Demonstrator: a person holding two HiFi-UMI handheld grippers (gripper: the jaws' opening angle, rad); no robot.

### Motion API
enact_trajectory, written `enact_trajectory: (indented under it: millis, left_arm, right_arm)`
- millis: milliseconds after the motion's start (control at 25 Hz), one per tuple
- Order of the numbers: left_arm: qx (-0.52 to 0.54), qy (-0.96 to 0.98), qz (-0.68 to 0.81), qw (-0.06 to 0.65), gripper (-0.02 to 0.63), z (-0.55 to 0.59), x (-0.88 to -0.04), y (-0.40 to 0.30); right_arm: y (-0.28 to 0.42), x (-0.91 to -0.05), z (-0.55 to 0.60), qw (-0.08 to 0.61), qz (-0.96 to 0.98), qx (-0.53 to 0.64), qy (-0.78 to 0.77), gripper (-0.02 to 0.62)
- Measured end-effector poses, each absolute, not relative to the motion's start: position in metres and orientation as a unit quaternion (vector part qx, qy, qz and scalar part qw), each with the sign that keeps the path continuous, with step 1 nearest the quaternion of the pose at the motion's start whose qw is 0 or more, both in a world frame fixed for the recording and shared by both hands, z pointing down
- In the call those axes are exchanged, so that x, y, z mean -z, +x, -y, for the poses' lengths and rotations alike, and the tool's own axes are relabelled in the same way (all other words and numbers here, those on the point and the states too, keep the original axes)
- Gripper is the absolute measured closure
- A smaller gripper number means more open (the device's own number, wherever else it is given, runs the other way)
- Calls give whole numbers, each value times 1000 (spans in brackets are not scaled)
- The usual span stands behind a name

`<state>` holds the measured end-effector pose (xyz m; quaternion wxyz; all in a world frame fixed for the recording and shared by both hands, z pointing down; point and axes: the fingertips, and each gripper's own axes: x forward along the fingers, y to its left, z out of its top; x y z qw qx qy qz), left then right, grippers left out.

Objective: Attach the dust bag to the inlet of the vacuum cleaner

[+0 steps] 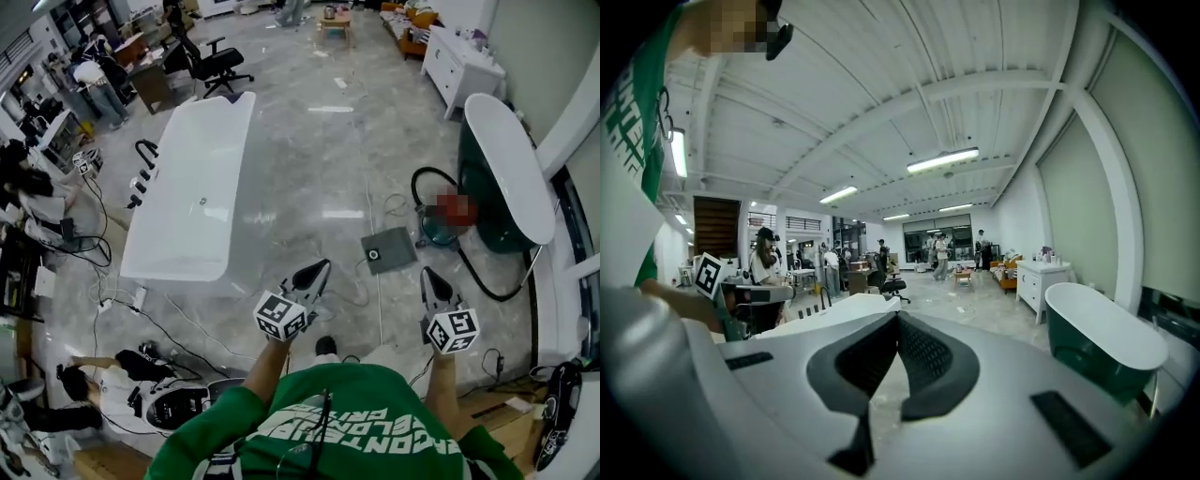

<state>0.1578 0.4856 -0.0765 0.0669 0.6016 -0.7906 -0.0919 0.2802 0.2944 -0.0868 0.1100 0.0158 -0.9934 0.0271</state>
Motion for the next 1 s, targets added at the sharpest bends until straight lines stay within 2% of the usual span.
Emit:
enact_trajectory:
  millis: [440,760,1000]
  left_arm:
    - [80,639,759,91,603,-474,59,134]
    - [57,681,724,98,602,-413,50,125]
    - [43,698,707,106,602,-347,41,92]
  right_arm:
    - [299,63,-300,145,985,-42,78,588]
    - [294,45,-261,145,981,-63,116,588]
    - [268,26,-208,148,977,-78,135,588]
